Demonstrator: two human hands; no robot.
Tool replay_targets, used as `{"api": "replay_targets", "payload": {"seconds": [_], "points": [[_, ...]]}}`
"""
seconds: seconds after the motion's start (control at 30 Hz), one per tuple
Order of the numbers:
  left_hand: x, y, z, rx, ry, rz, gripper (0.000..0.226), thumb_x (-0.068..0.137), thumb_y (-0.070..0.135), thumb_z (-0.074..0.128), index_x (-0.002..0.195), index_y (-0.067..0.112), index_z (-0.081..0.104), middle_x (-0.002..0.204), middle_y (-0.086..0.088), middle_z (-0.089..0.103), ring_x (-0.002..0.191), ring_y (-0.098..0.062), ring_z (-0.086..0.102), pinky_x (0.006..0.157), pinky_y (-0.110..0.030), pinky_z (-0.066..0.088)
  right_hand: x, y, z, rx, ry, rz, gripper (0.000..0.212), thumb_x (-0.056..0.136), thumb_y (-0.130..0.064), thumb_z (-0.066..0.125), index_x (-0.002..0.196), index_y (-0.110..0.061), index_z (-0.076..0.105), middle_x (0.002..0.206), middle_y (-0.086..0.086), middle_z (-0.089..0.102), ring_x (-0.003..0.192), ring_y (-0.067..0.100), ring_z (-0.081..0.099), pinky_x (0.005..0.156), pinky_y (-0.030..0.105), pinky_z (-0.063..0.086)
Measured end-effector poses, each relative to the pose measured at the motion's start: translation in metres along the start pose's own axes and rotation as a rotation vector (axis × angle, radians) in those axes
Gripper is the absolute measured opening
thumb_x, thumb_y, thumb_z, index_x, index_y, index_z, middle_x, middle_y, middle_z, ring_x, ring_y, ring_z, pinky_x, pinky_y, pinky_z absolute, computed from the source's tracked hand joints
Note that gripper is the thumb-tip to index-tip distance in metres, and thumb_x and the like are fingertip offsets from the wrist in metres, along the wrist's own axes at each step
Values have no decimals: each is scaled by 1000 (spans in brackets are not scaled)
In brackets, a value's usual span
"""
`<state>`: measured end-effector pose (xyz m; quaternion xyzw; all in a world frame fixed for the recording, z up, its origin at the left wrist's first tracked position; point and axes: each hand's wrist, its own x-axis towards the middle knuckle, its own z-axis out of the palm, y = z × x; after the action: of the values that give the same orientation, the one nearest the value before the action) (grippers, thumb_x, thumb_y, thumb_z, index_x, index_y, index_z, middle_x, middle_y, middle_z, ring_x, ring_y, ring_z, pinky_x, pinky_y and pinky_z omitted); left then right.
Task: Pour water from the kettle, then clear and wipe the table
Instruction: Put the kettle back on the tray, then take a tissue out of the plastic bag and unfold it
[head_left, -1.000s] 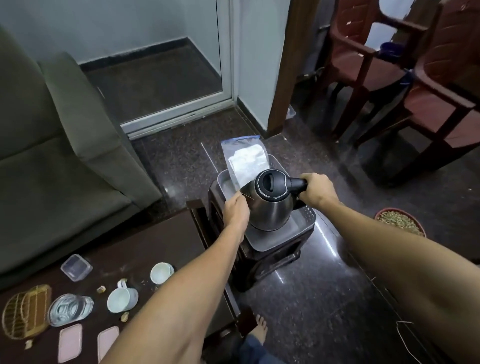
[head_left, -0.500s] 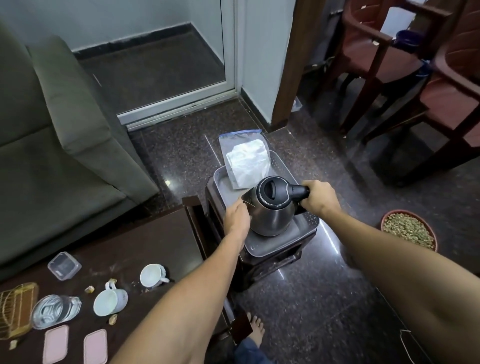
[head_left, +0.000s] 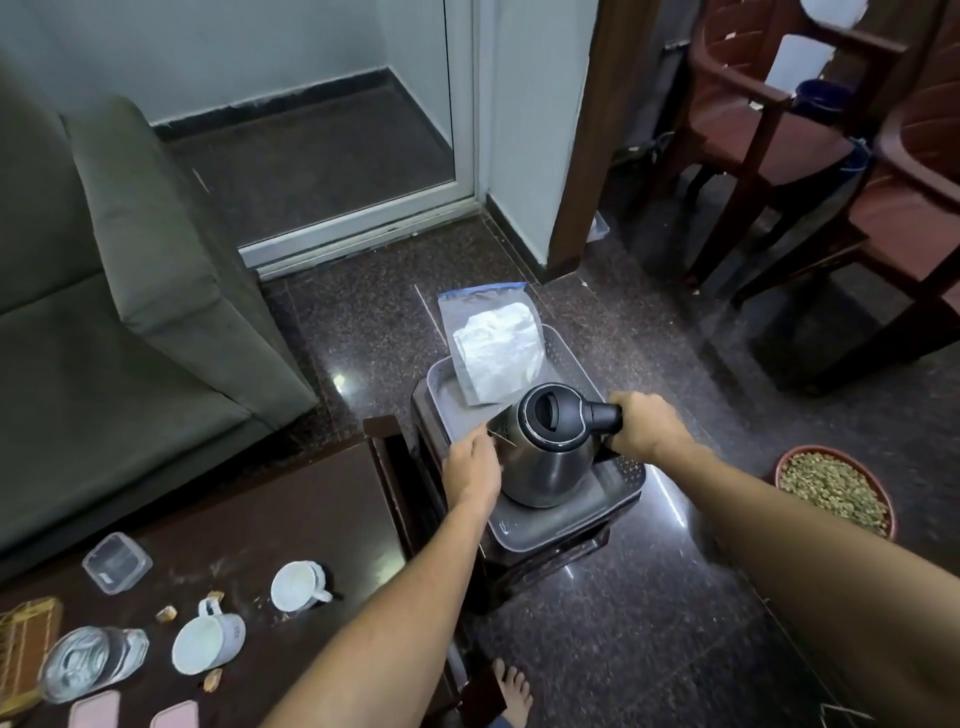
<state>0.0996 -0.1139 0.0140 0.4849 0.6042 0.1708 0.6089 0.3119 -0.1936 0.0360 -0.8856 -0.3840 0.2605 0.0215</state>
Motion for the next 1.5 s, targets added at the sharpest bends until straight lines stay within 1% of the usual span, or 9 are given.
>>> {"api": "replay_targets", "payload": {"seconds": [0.07,0.17,0.23,0.33,0.53,0.83,1.13,1.37,1.5], "points": [[7,4,-6,155,-9,47,40,89,32,38,97,14,73,103,-10,76,103,-34,70,96,-45,56,5,-2,-14,-146,-181,-3,49,76,-20,77,122,-19,60,113,10,69,106,34,66,83,34,54],[27,21,-14,327,27,157,39,100,30,41,114,28,77,118,-5,75,113,-31,64,95,-36,50,19,-13,-48,-321,-400,27,72,81,-6,65,149,-10,42,142,15,58,124,33,60,96,35,55],[41,37,-17,352,88,217,37,101,30,40,109,26,76,116,-5,73,109,-30,63,83,-34,44,31,-30,-74,-290,-328,-38,65,87,-2,52,151,-10,44,151,15,51,133,33,54,104,36,50],[61,66,-15,306,142,275,34,99,31,39,94,21,71,99,-2,71,98,-28,64,74,-33,44,55,-65,-92,-70,-7,-164,53,88,-3,55,140,-14,58,144,14,59,130,34,56,108,44,47],[108,121,5,265,187,343,30,103,29,48,121,23,70,121,-4,72,111,-27,64,83,-29,42,105,-134,-78,90,194,-310,46,91,-4,56,134,-16,61,133,14,66,116,35,63,96,44,55],[184,112,7,217,272,274,33,101,19,50,132,16,62,132,-9,64,121,-30,61,98,-35,47,172,-152,-41,-52,174,-328,44,97,-7,53,140,-18,55,142,11,55,121,34,58,102,49,52],[237,90,15,113,252,88,48,103,42,53,133,6,59,136,-17,64,127,-38,58,103,-40,48,214,-170,-11,-146,164,-440,52,101,-15,53,151,-17,42,159,8,41,139,33,45,116,49,39],[243,98,18,61,226,220,25,104,32,54,105,14,71,111,-11,74,107,-35,67,93,-44,56,223,-172,-4,-230,156,-539,55,104,-16,50,156,-20,34,158,6,41,150,26,30,125,54,10],[238,103,11,84,192,303,15,105,28,53,100,25,67,102,2,69,97,-24,64,77,-33,48,218,-180,-10,-199,172,-598,44,107,-24,47,150,-23,44,149,5,52,141,26,43,125,56,12]]}}
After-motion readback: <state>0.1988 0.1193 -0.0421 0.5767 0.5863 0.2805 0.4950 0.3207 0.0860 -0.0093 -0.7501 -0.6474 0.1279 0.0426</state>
